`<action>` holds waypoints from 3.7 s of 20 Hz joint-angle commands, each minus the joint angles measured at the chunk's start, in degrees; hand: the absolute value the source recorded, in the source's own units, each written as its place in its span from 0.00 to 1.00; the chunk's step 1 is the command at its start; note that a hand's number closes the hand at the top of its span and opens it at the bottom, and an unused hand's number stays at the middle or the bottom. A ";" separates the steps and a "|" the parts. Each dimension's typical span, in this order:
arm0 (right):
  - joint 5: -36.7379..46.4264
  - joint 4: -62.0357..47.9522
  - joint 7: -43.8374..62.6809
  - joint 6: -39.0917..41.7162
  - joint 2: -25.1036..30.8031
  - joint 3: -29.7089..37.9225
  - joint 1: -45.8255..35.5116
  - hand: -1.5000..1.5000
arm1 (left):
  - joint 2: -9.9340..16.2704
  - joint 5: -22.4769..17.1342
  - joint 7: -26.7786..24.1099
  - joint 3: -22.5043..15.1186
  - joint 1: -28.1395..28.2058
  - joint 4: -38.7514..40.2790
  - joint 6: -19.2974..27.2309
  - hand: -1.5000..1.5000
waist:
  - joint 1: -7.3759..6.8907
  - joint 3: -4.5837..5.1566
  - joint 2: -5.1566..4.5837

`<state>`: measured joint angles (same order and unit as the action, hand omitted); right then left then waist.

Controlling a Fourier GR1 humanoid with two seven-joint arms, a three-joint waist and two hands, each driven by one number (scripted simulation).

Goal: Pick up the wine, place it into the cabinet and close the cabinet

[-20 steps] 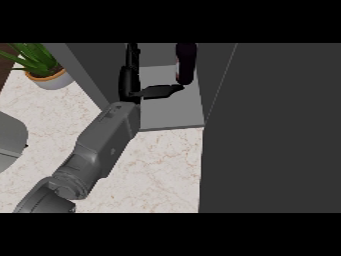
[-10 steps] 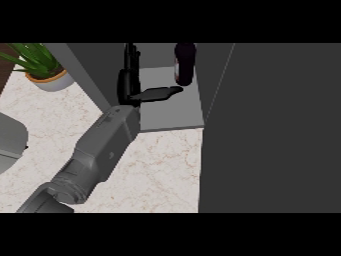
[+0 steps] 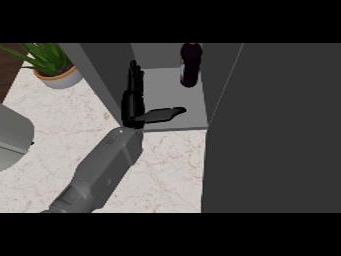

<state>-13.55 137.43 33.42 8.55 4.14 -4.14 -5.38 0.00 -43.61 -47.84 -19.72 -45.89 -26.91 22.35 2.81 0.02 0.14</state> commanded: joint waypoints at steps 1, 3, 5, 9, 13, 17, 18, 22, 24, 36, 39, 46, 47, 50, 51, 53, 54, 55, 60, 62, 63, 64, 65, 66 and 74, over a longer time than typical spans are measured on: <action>-1.48 3.78 1.76 -0.54 0.98 2.13 0.43 0.00 | 0.00 -5.70 1.08 -10.58 5.54 -10.80 9.22 0.00 | -0.64 0.00 -0.05; -4.31 4.40 -2.59 3.70 2.52 4.44 5.56 0.00 | 0.00 -4.06 1.78 -12.45 8.58 -14.69 10.21 0.00 | -1.54 -0.06 0.04; 0.50 5.45 0.35 -0.58 0.03 1.24 4.17 0.00 | 0.00 -2.25 2.57 -14.90 11.80 -21.43 14.68 0.00 | -2.51 -0.04 0.21; -0.84 5.93 -1.73 0.56 0.57 1.69 4.90 0.00 | 0.00 -1.49 3.26 -21.48 17.40 -31.93 21.29 0.00 | -2.30 -0.04 0.16; 0.05 6.39 2.35 -1.45 1.65 1.62 2.89 0.00 | 0.00 4.18 5.53 -23.15 23.37 -40.43 23.83 0.00 | -2.93 -0.04 0.15; -0.83 5.67 -0.09 -0.34 1.73 2.86 4.03 0.00 | 0.04 6.72 7.28 -24.00 27.36 -47.80 26.06 0.00 | -2.79 -0.04 0.05; -1.17 7.32 1.65 -0.84 2.01 2.47 4.01 0.00 | 3.56 7.28 8.29 -26.04 31.45 -54.28 27.77 0.00 | -3.13 -0.05 0.24; -1.33 7.07 2.24 -1.53 1.74 2.60 2.84 0.00 | 5.97 10.23 10.97 -27.84 36.39 -61.25 31.50 0.00 | -3.07 -0.05 0.18; -0.04 7.69 2.80 -2.06 1.15 0.69 3.42 0.00 | 8.16 11.50 14.93 -26.68 35.11 -64.90 32.81 0.00 | -2.91 -0.04 0.11; -7.70 4.59 5.34 3.12 3.15 0.49 2.36 1.00 | 17.65 15.94 12.08 -32.99 50.62 -80.99 26.03 0.00 | -2.94 -0.01 0.03; -9.60 2.82 1.35 7.74 4.54 3.55 6.11 1.00 | 21.35 16.13 15.46 -31.41 50.18 -85.19 25.33 0.00 | -2.66 -0.07 -0.03; -10.51 10.42 8.12 7.22 4.56 -1.07 7.29 1.00 | 30.02 12.85 12.99 -25.91 56.35 -89.80 17.64 0.00 | -2.58 0.03 0.13; -8.71 8.02 5.83 7.11 1.77 -4.88 8.86 1.00 | 31.94 11.04 12.33 -24.45 57.96 -91.38 15.42 0.00 | -2.81 0.04 0.16; -12.06 6.72 8.61 6.04 0.81 -6.19 9.84 1.00 | 33.58 9.46 10.79 -21.47 60.37 -91.01 13.37 0.00 | -2.96 0.06 0.09; -11.12 6.96 9.64 5.12 -0.28 -8.43 9.80 1.00 | 33.18 10.12 9.78 -23.04 62.91 -92.63 14.25 0.00 | -3.24 0.06 0.17; -10.92 10.16 11.86 5.60 0.75 -10.20 12.02 1.00 | 38.59 8.79 10.96 -19.22 65.46 -99.69 13.68 0.00 | -3.34 0.02 0.40; -8.34 11.27 13.31 3.77 -0.92 -14.10 12.79 1.00 | 34.80 7.82 11.47 -17.38 61.38 -93.75 13.03 0.00 | -2.48 0.05 0.16; -11.35 11.59 13.00 4.76 0.02 -12.49 13.79 1.00 | 37.19 5.88 10.47 -15.12 64.06 -95.43 10.72 0.00 | -2.72 0.04 0.20; -6.09 11.50 11.12 9.61 1.37 -21.69 11.44 1.00 | 37.16 4.39 9.62 -11.33 66.02 -94.65 9.23 0.00 | -2.91 0.06 0.30; -4.64 12.14 13.11 7.05 -0.12 -24.62 10.48 1.00 | 39.84 0.91 11.44 -7.08 67.33 -96.87 6.40 0.00 | -3.03 0.07 0.23; -2.18 12.53 12.53 6.80 -0.76 -28.12 11.38 1.00 | 40.43 -0.58 8.30 -5.15 70.08 -94.89 2.48 0.00 | -3.20 0.16 0.49; -0.07 10.05 11.49 6.21 -2.00 -30.03 10.56 1.00 | 40.89 1.46 9.30 -6.57 71.57 -98.39 4.68 0.00 | -3.28 0.05 0.33; 0.48 9.07 10.41 6.45 -2.48 -32.08 10.67 1.00 | 42.53 -1.28 8.99 -2.90 72.36 -97.46 1.20 0.00 | -3.31 0.07 0.36; 2.52 10.21 11.06 4.63 -3.48 -34.87 11.28 1.00 | 42.79 -1.42 8.52 -1.70 73.45 -96.89 0.88 0.00 | -3.15 0.09 0.44; 14.11 5.26 7.49 -8.78 -4.13 -50.93 7.81 1.00 | 45.11 -5.99 11.16 5.96 74.64 -95.30 -4.12 0.00 | -2.33 0.13 0.64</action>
<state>-8.50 138.20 42.04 6.17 0.24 -43.28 3.13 44.21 -47.49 -37.98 -16.85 28.32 -122.77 20.09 0.01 0.13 0.70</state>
